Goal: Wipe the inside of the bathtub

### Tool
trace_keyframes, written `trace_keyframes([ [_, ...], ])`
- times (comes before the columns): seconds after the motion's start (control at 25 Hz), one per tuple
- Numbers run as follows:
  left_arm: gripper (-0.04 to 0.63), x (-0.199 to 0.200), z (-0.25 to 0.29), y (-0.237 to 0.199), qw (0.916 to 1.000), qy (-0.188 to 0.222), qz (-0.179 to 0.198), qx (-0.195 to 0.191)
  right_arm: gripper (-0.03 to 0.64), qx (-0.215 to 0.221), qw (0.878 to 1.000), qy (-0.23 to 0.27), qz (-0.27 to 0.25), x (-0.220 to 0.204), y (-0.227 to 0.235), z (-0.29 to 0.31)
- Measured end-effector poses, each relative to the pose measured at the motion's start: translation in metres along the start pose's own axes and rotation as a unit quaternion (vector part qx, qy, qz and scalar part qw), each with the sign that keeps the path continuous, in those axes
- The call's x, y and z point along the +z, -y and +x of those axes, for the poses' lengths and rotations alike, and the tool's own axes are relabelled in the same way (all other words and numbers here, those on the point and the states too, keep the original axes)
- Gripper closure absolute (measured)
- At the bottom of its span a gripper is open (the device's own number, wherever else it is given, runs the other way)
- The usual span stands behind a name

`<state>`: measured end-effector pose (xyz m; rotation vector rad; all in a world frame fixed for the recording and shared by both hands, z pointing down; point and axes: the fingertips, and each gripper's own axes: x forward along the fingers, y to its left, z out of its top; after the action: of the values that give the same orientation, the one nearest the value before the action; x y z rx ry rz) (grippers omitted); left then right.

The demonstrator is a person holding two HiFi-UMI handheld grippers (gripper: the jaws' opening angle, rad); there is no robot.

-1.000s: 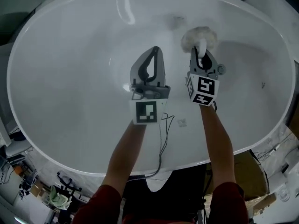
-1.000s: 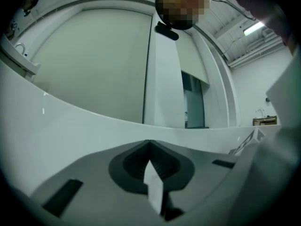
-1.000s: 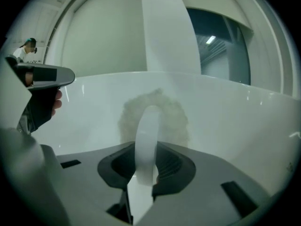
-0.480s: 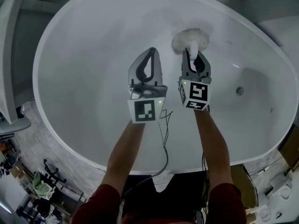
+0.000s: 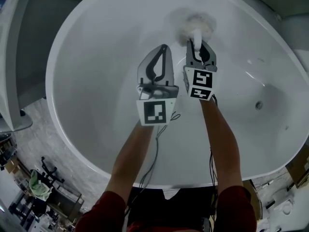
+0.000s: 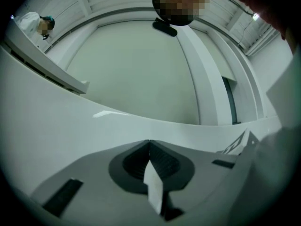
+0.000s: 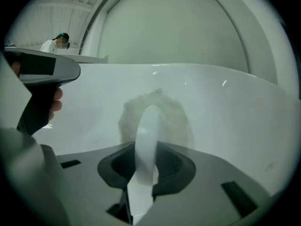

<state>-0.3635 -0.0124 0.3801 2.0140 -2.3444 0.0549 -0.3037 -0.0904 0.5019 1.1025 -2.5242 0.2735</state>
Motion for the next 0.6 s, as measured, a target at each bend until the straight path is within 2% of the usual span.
trace_keyframes([
  [0.24, 0.58, -0.022, 0.012, -0.02, 0.9999, -0.013, 0.002, -0.002, 0.523, -0.008, 1.0, -0.008, -0.01, -0.003, -0.007, 0.05],
  [0.44, 0.58, -0.033, 0.011, -0.031, 0.9999, -0.01, -0.002, 0.01, 0.526, -0.028, 0.999, 0.014, -0.012, -0.007, -0.005, 0.053],
  [0.6, 0.58, -0.038, 0.005, -0.037, 0.9996, -0.016, 0.001, 0.026, 0.526, -0.024, 1.0, 0.005, -0.013, -0.01, -0.006, 0.051],
])
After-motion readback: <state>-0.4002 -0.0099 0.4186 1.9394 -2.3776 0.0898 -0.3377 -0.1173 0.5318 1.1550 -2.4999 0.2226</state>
